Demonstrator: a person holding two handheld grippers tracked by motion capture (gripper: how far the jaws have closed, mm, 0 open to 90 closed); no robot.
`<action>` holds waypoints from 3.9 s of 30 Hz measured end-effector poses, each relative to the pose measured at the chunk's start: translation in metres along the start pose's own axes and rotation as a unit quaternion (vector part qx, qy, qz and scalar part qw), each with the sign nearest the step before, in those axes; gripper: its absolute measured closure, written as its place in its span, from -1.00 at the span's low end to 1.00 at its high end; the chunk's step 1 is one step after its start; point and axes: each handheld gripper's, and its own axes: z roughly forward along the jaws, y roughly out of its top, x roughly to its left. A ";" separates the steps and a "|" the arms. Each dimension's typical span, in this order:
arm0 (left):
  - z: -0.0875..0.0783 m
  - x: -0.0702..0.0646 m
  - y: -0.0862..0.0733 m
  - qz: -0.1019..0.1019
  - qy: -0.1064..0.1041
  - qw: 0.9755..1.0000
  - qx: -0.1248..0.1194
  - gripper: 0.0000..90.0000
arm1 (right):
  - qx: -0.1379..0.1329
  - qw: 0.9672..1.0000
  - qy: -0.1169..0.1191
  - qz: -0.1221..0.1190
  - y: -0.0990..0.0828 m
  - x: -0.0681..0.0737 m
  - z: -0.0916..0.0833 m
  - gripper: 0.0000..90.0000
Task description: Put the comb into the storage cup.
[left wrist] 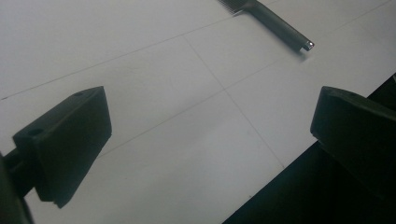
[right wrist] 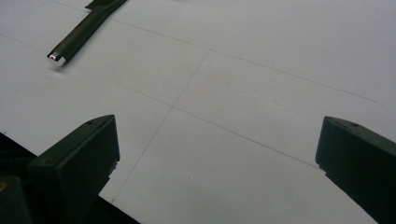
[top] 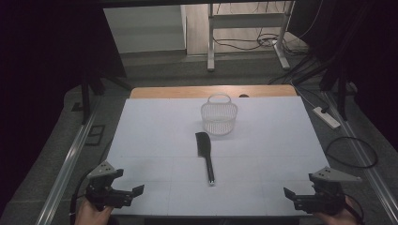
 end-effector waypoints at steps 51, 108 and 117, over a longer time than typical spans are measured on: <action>0.044 -0.007 0.053 0.058 -0.045 0.997 0.016 -1.00 | 0.010 1.000 0.001 -0.003 0.001 0.000 0.002 -0.98; 0.111 -0.029 0.123 0.092 -0.053 0.993 0.058 -1.00 | 0.011 1.000 0.003 -0.006 0.001 0.001 0.003 -0.98; 0.121 -0.031 0.129 0.106 -0.057 0.990 0.068 -1.00 | 0.012 1.000 0.004 -0.007 0.001 0.001 0.003 -0.98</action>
